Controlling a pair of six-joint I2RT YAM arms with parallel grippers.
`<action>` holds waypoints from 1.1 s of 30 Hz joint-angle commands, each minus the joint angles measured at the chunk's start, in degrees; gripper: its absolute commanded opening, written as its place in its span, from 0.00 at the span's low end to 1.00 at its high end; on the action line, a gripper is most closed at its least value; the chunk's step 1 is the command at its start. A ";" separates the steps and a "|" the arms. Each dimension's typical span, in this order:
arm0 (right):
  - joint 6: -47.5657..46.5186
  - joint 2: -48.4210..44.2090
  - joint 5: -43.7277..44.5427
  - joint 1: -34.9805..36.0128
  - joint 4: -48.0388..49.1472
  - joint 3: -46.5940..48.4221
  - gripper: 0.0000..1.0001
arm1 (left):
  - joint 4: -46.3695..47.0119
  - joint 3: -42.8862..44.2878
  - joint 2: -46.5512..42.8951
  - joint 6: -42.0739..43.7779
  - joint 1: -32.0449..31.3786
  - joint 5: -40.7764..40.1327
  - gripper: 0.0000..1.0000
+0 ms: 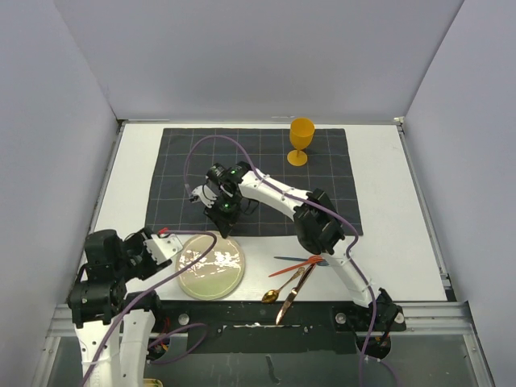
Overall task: Set the dinner table for one person
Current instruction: Pick up the plate at the center of the board.
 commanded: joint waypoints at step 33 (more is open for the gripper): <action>-1.47 -7.43 0.76 -6.69 -0.29 1.83 0.00 | 16.22 -0.55 28.89 -18.97 0.22 9.64 0.57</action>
